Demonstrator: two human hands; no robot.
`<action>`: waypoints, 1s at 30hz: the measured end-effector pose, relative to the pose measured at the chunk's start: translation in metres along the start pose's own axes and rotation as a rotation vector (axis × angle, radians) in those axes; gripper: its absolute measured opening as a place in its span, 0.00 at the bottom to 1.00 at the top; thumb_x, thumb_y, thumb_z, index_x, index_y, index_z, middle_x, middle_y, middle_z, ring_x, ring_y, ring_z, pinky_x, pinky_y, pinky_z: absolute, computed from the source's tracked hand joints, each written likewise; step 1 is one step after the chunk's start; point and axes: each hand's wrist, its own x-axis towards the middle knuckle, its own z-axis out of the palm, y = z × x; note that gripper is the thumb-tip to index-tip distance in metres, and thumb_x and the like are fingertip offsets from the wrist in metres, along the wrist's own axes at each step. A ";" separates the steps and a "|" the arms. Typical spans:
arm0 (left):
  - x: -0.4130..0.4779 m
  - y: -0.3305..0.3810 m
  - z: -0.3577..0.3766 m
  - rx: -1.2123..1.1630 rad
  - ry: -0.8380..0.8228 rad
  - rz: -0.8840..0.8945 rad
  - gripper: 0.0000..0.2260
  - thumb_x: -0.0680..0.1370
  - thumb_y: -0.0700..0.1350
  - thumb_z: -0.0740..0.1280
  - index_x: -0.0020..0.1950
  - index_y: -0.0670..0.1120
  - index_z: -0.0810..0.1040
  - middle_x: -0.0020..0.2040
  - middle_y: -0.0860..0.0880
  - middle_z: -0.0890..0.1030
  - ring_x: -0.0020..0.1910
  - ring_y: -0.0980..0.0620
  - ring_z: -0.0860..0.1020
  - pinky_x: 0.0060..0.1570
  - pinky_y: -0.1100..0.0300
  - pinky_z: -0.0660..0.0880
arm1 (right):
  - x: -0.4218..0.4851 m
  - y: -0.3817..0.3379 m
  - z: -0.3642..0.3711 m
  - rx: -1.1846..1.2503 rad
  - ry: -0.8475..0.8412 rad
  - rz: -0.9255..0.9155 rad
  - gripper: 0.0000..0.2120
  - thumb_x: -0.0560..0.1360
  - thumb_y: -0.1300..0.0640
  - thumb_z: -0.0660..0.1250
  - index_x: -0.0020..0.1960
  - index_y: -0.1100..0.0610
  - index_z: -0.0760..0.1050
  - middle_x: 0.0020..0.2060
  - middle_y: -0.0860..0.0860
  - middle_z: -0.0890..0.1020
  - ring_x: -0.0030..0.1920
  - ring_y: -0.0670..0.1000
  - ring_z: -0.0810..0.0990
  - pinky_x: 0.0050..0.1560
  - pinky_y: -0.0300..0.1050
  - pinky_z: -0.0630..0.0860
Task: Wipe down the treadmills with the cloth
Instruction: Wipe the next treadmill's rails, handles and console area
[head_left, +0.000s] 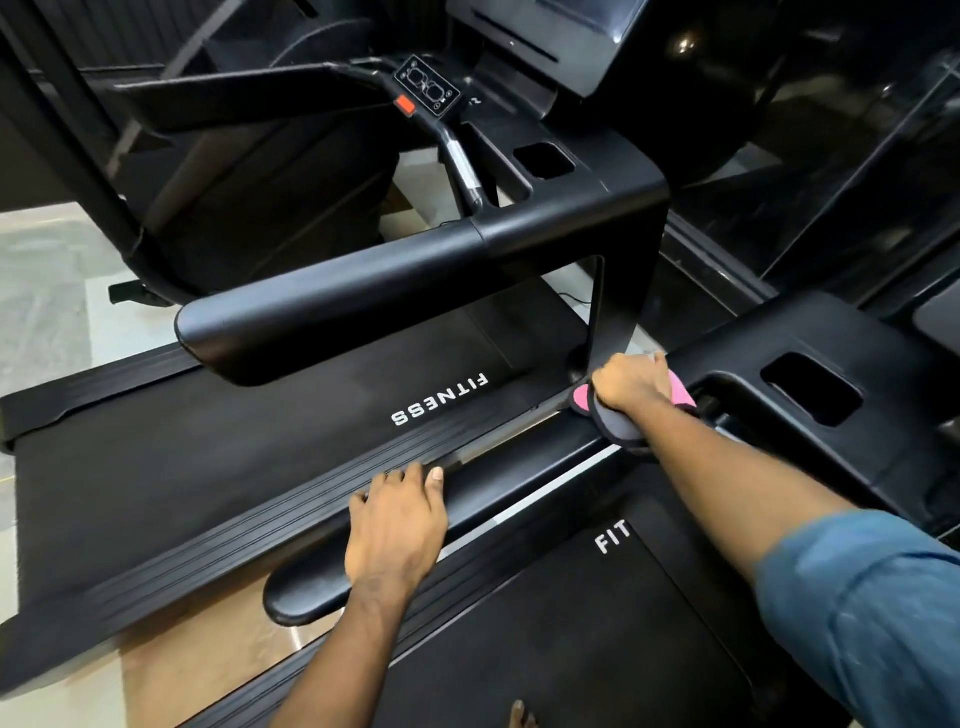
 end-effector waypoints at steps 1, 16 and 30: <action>-0.001 0.000 -0.001 -0.002 0.005 -0.001 0.21 0.84 0.57 0.44 0.54 0.50 0.74 0.50 0.49 0.81 0.54 0.48 0.75 0.60 0.46 0.70 | 0.004 -0.006 0.002 -0.034 -0.021 0.023 0.27 0.74 0.49 0.47 0.56 0.53 0.83 0.56 0.53 0.84 0.62 0.57 0.78 0.74 0.59 0.57; -0.004 0.003 -0.004 -0.101 0.025 -0.012 0.18 0.84 0.57 0.42 0.49 0.53 0.68 0.46 0.51 0.78 0.48 0.49 0.73 0.56 0.46 0.70 | -0.028 -0.073 -0.018 -0.085 -0.380 -0.204 0.25 0.76 0.51 0.56 0.69 0.54 0.76 0.70 0.55 0.77 0.69 0.57 0.76 0.66 0.50 0.71; -0.010 -0.007 -0.004 -0.519 0.067 0.068 0.18 0.85 0.58 0.46 0.55 0.53 0.73 0.51 0.56 0.77 0.56 0.55 0.72 0.60 0.53 0.68 | -0.087 -0.050 0.017 0.075 0.033 -0.427 0.21 0.82 0.40 0.51 0.58 0.44 0.81 0.60 0.45 0.82 0.69 0.49 0.74 0.73 0.63 0.56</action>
